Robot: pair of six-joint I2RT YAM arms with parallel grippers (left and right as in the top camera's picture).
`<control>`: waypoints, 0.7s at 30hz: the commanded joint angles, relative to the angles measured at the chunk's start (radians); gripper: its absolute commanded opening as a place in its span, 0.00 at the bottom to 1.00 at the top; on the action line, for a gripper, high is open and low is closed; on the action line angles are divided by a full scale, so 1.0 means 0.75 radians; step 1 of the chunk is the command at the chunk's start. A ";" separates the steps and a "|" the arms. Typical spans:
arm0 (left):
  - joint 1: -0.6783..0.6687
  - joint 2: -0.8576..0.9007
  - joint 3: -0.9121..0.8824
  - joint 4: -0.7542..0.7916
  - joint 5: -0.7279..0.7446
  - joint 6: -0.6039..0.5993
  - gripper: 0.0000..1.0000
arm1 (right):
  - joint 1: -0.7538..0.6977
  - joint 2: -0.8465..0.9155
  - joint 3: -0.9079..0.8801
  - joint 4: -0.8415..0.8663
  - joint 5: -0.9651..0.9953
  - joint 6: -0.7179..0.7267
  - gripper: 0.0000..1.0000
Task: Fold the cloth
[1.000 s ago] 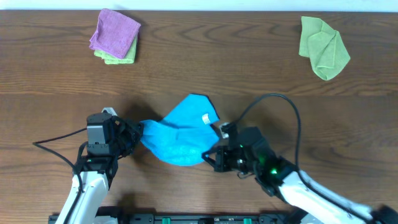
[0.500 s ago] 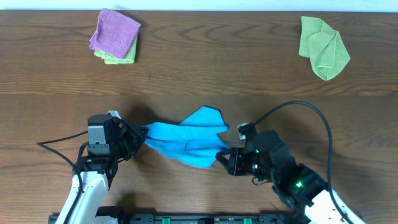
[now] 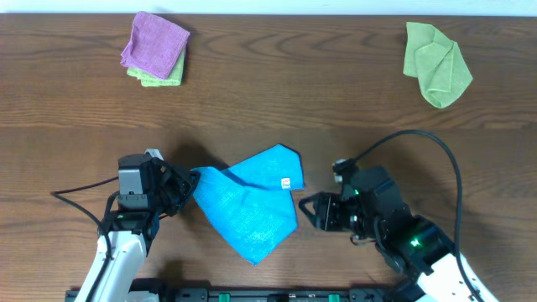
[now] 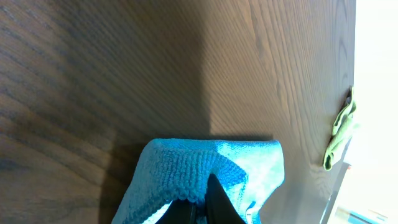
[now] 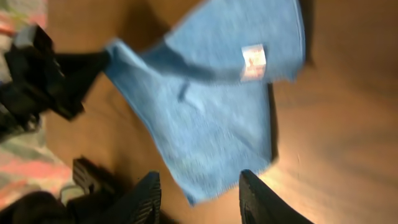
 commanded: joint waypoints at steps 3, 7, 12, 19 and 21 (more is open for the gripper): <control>-0.002 -0.008 0.032 -0.004 0.004 0.026 0.06 | 0.012 0.002 0.016 -0.109 -0.133 -0.104 0.44; -0.002 -0.008 0.032 -0.050 -0.036 0.040 0.06 | 0.053 0.023 0.015 -0.146 -0.182 -0.105 0.48; -0.002 -0.008 0.032 -0.108 -0.076 0.089 0.06 | 0.180 0.083 0.011 -0.149 -0.214 -0.104 0.49; -0.002 -0.008 0.032 -0.141 -0.075 0.097 0.06 | 0.351 0.249 0.008 -0.095 -0.120 -0.072 0.53; -0.002 -0.008 0.032 -0.141 -0.065 0.098 0.06 | 0.370 0.301 0.008 -0.042 -0.121 -0.067 0.56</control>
